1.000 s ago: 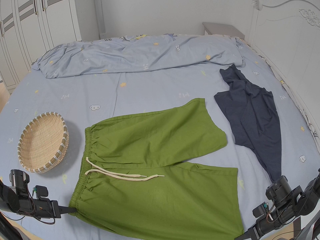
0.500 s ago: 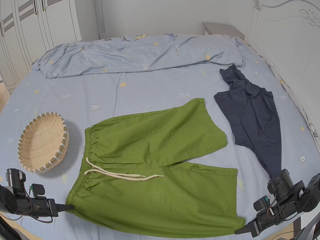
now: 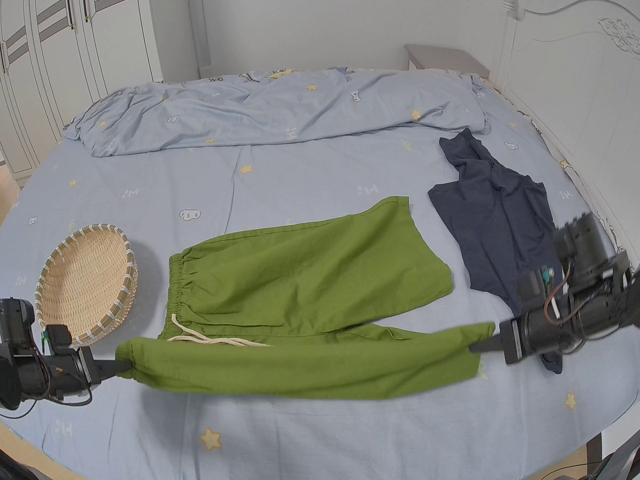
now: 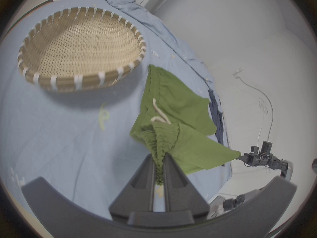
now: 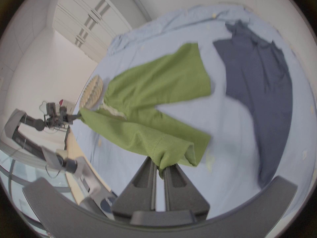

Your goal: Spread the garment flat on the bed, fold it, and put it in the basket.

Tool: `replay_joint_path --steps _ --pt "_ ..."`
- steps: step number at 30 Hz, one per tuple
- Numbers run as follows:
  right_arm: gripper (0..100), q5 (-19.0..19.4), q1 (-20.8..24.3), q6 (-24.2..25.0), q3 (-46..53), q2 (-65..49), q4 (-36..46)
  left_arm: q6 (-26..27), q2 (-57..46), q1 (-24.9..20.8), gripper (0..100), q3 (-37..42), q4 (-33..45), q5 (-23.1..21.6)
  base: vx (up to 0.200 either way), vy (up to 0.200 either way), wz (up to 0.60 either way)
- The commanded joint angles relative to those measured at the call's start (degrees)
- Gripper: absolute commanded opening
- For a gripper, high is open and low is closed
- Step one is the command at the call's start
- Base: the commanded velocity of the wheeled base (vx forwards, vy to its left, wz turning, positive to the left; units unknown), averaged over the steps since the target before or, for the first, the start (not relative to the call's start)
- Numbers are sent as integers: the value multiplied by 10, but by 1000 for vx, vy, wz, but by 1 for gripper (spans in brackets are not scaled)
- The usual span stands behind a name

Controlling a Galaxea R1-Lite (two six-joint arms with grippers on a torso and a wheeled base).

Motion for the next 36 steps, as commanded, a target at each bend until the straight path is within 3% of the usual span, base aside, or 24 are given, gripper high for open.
replay_joint_path --steps 1,5,12,14,19,25,31,36 --pt "0 -58 -22 4 -199 44 62 -106 2 -68 0 -115 1 39 0 0 0" --pt "0 -66 -27 23 -278 94 57 -158 43 -110 0 -177 2 116 0 0 0" --pt "0 -71 -44 39 -386 167 50 -177 99 -113 0 -281 45 118 0 0 0" --pt "0 -82 -49 40 -428 201 50 -179 114 -112 0 -358 139 128 0 0 0" --pt "0 -85 -60 41 -461 227 42 -188 136 -114 0 -449 218 149 0 0 0" --pt "0 -86 -69 38 -477 250 2 -203 166 -128 0 -507 227 150 0 0 0" --pt "0 -114 -70 37 -530 290 0 -201 211 -139 0 -555 228 150 0 0 0" --pt "0 -115 -70 35 -559 312 -1 -195 227 -137 0 -565 227 150 0 0 0"
